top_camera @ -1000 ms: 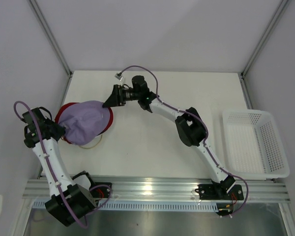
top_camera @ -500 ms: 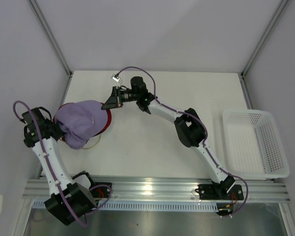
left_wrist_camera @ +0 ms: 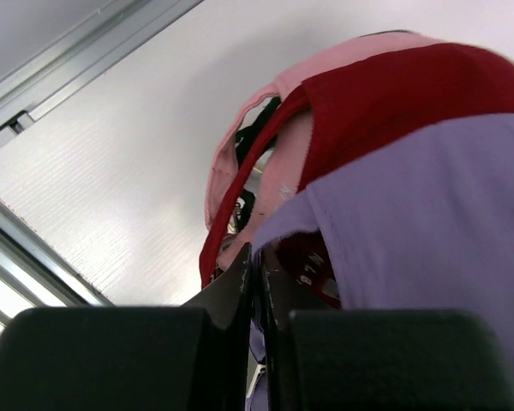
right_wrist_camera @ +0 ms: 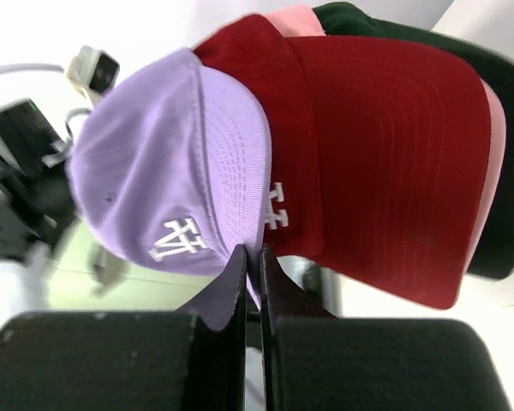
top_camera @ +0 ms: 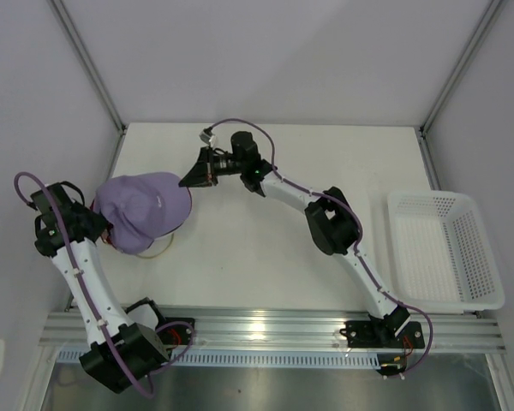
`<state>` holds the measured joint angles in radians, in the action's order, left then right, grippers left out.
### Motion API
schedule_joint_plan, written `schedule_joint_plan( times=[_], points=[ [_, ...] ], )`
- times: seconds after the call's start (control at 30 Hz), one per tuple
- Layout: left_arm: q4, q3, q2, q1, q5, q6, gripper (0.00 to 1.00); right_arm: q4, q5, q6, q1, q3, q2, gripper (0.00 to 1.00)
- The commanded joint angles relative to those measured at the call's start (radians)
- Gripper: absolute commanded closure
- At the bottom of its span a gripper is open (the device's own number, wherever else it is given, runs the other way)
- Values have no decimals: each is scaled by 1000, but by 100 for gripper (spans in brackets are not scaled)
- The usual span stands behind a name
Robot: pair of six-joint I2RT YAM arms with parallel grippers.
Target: Stack the hats
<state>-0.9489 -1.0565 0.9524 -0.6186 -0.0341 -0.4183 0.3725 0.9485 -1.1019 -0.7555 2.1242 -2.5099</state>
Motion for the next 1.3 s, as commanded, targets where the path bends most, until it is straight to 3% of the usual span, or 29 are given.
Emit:
schedule_joint_plan(
  times=[0.0, 0.07, 0.23, 0.5, 0.77, 1.1, 1.17, 1.27],
  points=[
    [-17, -75, -26, -4, -39, 3, 91, 89, -27, -292, 30, 28, -41, 100],
    [-19, -76, -20, -4, -35, 4, 90, 108, -37, -322, 48, 29, -43, 100],
    [-1, -19, 3, -4, -23, 6, 90, -148, -109, -130, 54, 82, -18, 100],
    [48, 108, 57, -4, 54, -10, 93, -286, -198, 5, 30, 79, -63, 100],
    [84, 188, 80, -3, 129, -20, 93, -270, -277, 30, 7, 0, -84, 100],
    [98, 208, 120, -4, 152, -36, 92, -368, -343, 99, 24, -21, -79, 100],
    [101, 205, 102, -3, 143, -36, 90, -362, -321, 93, 31, -20, -73, 100],
    [116, 205, 25, -4, 119, -25, 74, -328, -287, 80, 35, -17, -58, 100]
  ],
)
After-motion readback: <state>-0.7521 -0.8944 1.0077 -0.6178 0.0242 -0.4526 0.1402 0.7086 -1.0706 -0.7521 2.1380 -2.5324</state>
